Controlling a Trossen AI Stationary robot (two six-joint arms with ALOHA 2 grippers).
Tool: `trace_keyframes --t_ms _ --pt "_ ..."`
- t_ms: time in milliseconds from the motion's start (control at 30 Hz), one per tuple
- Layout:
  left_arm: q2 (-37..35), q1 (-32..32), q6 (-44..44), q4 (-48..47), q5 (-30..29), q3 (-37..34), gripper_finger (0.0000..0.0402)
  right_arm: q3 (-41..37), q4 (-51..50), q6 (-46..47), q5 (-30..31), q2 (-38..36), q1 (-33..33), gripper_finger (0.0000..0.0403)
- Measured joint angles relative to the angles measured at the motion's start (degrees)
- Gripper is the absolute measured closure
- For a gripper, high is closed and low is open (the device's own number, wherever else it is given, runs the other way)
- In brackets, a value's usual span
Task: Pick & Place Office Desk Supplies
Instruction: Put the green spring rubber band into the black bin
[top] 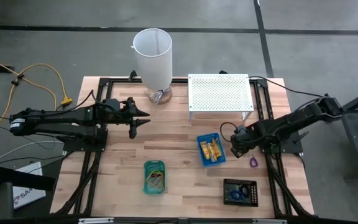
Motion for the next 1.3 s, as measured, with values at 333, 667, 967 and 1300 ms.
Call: trace_keyframes --t_ms 333,667,967,1300 --pt "-0.02 0.0 0.0 0.02 -0.01 0.0 0.0282 -0.02 -3.07 0.15 0.02 0.0 -0.6 0.0325" --pt "-0.01 -0.01 0.0 0.01 0.0 0.0 0.0282 -1.96 -2.14 1.32 0.27 0.0 -0.6 0.0325" --pt "-0.02 -0.02 0.0 0.02 0.0 0.0 0.0282 -5.6 2.66 3.07 0.25 0.0 -0.58 0.0325" --pt "-0.02 -0.01 0.0 0.0 -0.01 0.01 0.0282 -8.46 6.11 4.45 0.71 0.0 -0.6 0.0325"
